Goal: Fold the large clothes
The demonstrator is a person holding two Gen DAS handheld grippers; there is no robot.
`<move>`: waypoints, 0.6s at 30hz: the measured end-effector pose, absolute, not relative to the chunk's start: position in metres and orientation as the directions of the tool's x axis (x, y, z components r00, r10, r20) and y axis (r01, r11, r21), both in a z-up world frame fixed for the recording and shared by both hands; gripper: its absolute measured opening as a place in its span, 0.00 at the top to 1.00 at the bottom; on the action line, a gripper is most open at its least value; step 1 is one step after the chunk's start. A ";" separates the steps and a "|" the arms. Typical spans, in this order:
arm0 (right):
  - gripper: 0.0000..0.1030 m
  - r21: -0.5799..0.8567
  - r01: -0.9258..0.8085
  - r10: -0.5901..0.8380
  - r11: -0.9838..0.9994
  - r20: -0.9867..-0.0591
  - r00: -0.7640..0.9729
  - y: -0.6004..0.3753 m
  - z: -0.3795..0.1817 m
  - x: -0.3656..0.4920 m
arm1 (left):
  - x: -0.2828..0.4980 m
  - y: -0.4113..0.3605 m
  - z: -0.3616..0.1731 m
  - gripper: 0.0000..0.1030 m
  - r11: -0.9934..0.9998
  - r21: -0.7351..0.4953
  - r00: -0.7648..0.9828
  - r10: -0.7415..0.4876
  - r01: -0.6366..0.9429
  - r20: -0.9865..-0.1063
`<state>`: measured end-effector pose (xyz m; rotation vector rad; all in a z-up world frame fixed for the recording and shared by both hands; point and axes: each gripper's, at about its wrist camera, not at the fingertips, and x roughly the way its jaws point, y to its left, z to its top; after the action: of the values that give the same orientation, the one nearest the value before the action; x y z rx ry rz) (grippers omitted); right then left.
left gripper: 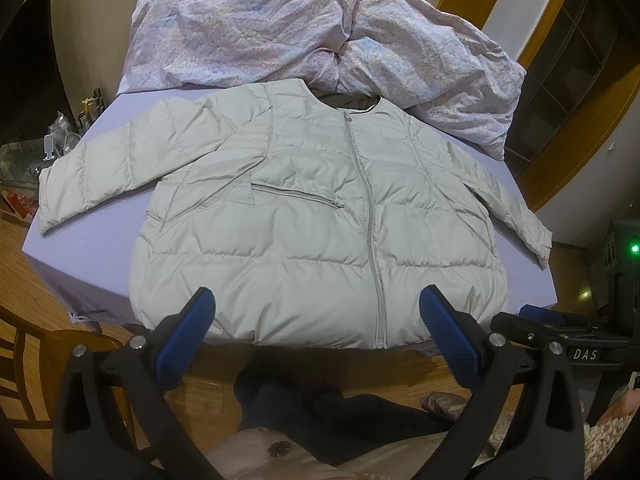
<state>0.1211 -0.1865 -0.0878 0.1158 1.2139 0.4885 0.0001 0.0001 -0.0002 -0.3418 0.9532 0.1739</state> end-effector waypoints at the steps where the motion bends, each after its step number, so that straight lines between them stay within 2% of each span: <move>1: 0.01 0.342 -0.298 0.420 0.891 -0.870 0.260 -0.187 -0.088 0.121 | 0.000 0.000 0.000 0.02 0.933 -0.209 0.571 -0.005 -0.294 -0.821; 18: 0.01 0.342 -0.297 0.419 0.892 -0.870 0.258 -0.187 -0.087 0.124 | 0.000 0.000 0.000 0.02 0.932 -0.211 0.570 -0.006 -0.294 -0.822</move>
<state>0.1242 -0.1871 -0.0874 0.1163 1.2172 0.4873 0.0001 0.0003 -0.0003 -0.3435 0.9542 0.1724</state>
